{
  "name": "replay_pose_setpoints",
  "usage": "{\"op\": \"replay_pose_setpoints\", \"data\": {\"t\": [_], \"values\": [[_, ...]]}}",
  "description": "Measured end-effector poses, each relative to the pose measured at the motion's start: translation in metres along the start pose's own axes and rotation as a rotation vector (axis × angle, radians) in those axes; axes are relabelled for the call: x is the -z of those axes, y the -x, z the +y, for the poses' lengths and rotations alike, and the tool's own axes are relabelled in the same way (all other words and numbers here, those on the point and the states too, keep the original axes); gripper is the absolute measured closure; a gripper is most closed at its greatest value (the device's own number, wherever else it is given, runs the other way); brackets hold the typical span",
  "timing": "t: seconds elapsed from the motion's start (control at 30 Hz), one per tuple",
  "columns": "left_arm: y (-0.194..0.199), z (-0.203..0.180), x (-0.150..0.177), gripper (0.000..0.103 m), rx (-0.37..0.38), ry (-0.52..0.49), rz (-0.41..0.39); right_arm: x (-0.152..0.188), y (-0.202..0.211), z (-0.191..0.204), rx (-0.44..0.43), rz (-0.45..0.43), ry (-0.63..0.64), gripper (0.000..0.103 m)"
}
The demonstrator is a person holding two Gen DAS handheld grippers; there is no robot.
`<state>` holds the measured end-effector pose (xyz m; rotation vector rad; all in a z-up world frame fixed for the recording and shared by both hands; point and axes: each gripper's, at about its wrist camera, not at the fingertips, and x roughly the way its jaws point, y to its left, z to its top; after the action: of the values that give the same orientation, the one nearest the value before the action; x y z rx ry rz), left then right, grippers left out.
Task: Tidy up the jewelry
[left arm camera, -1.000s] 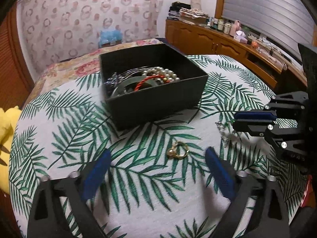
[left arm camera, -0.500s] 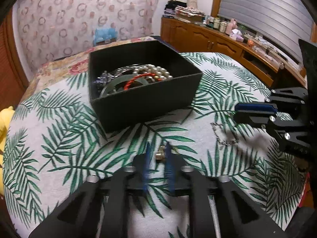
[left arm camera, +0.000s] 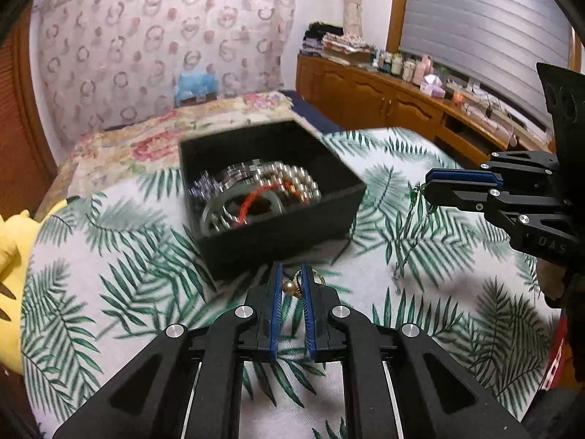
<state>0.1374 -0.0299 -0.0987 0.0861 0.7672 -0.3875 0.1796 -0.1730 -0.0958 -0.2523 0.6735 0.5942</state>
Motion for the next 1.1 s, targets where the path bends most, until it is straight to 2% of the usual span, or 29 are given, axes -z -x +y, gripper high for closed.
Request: {"op": "replay_pose_setpoints", "data": {"t": [0.33,0.73,0.87,1.1], "values": [[0.016,0.011,-0.029,0.094,-0.032,0.009,-0.078,-0.045,0.013,-0.005,0.027,-0.083,0.058,0.091],[0.021,0.031,-0.043,0.094,-0.065,0.033,-0.125,-0.094,-0.006,-0.002,-0.03,-0.152,0.048,0.091],[0.02,0.035,-0.045,0.094,-0.07,0.044,-0.13,-0.107,-0.016,-0.002,-0.022,-0.156,0.06,0.091],[0.012,0.041,-0.049,0.094,-0.076,0.047,-0.122,-0.115,-0.045,-0.01,-0.023,-0.111,0.057,0.09]]}}
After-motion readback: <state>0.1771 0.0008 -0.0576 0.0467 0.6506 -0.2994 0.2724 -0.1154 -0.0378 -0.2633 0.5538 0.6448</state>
